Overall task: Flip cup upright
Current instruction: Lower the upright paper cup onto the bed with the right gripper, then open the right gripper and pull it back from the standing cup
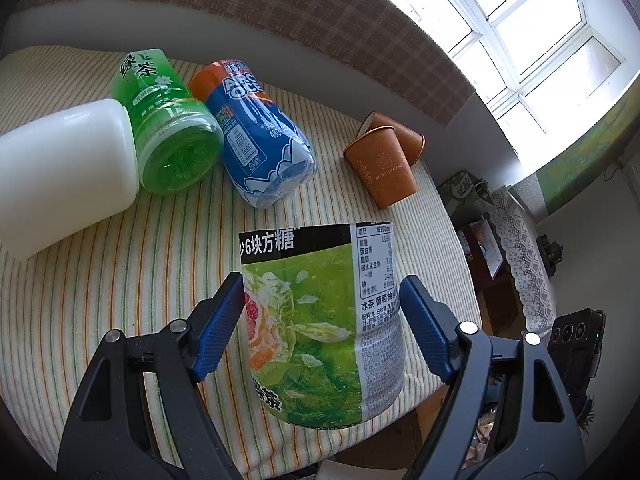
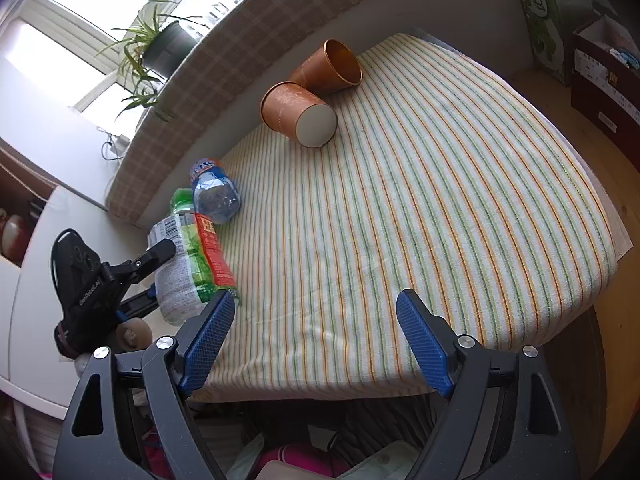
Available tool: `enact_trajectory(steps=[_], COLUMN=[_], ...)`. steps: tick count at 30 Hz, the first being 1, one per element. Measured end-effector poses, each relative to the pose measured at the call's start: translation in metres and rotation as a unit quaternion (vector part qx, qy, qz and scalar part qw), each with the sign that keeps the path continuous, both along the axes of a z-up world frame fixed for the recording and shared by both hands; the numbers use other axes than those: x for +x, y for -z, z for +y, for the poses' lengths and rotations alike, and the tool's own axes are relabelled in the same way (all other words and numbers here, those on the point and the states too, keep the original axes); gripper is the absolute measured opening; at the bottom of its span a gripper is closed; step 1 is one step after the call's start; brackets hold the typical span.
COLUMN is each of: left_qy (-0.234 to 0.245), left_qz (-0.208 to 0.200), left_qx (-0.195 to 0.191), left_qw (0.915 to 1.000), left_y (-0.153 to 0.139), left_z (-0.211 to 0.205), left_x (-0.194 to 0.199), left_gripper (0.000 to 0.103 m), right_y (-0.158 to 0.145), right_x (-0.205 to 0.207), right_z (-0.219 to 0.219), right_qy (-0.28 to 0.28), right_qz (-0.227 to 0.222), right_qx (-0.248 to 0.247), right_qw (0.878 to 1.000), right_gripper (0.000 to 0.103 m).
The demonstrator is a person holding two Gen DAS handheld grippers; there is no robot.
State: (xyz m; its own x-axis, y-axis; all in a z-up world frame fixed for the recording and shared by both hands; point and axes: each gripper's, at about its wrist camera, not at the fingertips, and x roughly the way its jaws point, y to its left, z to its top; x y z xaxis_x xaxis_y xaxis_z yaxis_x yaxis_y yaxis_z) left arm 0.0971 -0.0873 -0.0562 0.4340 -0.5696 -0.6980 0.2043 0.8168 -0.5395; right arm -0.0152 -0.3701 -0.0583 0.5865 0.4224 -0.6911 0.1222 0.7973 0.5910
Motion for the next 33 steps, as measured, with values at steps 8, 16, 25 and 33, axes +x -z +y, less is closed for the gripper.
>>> enact_trajectory(steps=[8,16,25,33], left_qy=[0.008,0.013,0.037,0.053], left_qz=[-0.034,-0.088,-0.157,-0.171], left_qx=[0.028,0.053,0.094,0.113], left_qw=[0.9990,0.9946,0.9824,0.9773], left_y=[-0.007,-0.016,-0.018,-0.012], left_z=[-0.007,-0.020,-0.040,-0.047], left_x=[-0.003,-0.003,-0.001,-0.005], left_gripper=[0.081,0.081,0.080,0.080], right_y=[-0.001,-0.002,0.002,0.002], right_x=[0.001,0.001,0.002,0.004], right_z=[0.005,0.008,0.008,0.010], right_qy=[-0.002,-0.001,0.000,-0.002], right_qz=[-0.003,-0.011,-0.006,-0.004], right_qx=[-0.008,-0.028,-0.027,-0.025], right_qw=[1.000,1.000,1.000,1.000], right_gripper=[0.083,0.083,0.083,0.083])
